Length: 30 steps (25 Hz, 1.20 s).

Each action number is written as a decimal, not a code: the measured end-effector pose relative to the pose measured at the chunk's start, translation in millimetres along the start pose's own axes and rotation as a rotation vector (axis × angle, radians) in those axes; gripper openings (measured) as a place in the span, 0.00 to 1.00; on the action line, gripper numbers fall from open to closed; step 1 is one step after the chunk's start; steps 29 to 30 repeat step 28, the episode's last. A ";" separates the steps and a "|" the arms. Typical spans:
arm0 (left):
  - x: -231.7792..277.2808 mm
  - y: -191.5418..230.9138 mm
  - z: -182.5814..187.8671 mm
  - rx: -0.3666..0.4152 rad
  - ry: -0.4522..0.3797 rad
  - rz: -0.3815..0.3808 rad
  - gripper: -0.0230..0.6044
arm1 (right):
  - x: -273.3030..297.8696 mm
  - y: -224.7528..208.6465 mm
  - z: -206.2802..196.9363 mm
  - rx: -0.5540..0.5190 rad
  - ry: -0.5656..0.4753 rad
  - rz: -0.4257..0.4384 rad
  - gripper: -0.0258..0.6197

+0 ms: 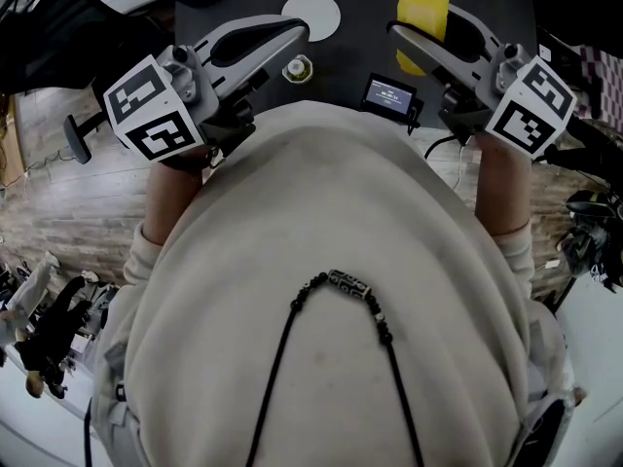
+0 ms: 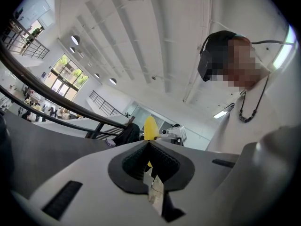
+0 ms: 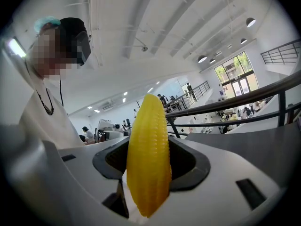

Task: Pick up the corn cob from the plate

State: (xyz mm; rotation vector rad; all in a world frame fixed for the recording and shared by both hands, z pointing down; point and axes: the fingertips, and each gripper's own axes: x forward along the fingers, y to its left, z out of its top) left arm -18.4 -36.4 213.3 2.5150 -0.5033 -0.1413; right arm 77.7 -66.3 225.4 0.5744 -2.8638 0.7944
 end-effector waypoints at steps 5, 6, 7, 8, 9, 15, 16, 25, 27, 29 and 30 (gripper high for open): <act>-0.3 -0.8 2.6 0.003 -0.002 0.005 0.04 | 0.6 -1.0 4.6 -0.014 0.000 -0.001 0.41; -0.1 -1.3 3.1 0.003 -0.002 0.006 0.04 | 0.2 -1.2 5.8 -0.015 0.000 -0.001 0.41; 0.1 -1.6 3.6 0.003 -0.002 0.007 0.04 | 0.1 -1.5 6.8 -0.015 0.000 0.000 0.41; 0.2 -1.7 4.1 0.004 -0.002 0.009 0.04 | 0.1 -1.5 7.7 -0.015 0.000 0.001 0.41; 0.3 -1.6 4.5 0.004 -0.003 0.010 0.04 | 0.4 -1.3 8.3 -0.017 0.001 0.004 0.41; 0.4 -1.4 3.9 0.007 -0.008 0.012 0.04 | 1.3 -0.8 6.6 -0.015 0.001 0.010 0.41; 1.2 -2.5 3.9 0.009 -0.010 0.011 0.04 | 0.0 -0.9 6.4 -0.014 -0.001 0.010 0.41; 1.6 -3.7 3.3 0.011 -0.011 0.001 0.04 | -2.3 -1.1 4.7 -0.012 -0.004 0.003 0.41; -1.9 0.4 2.7 0.009 -0.009 0.001 0.04 | 2.7 -1.8 3.8 -0.012 -0.002 0.004 0.41; -3.9 2.7 2.3 0.008 -0.008 0.001 0.04 | 5.6 -2.1 3.1 -0.012 0.000 0.005 0.41; -3.9 2.7 2.3 0.008 -0.008 0.001 0.04 | 5.6 -2.1 3.1 -0.012 0.000 0.005 0.41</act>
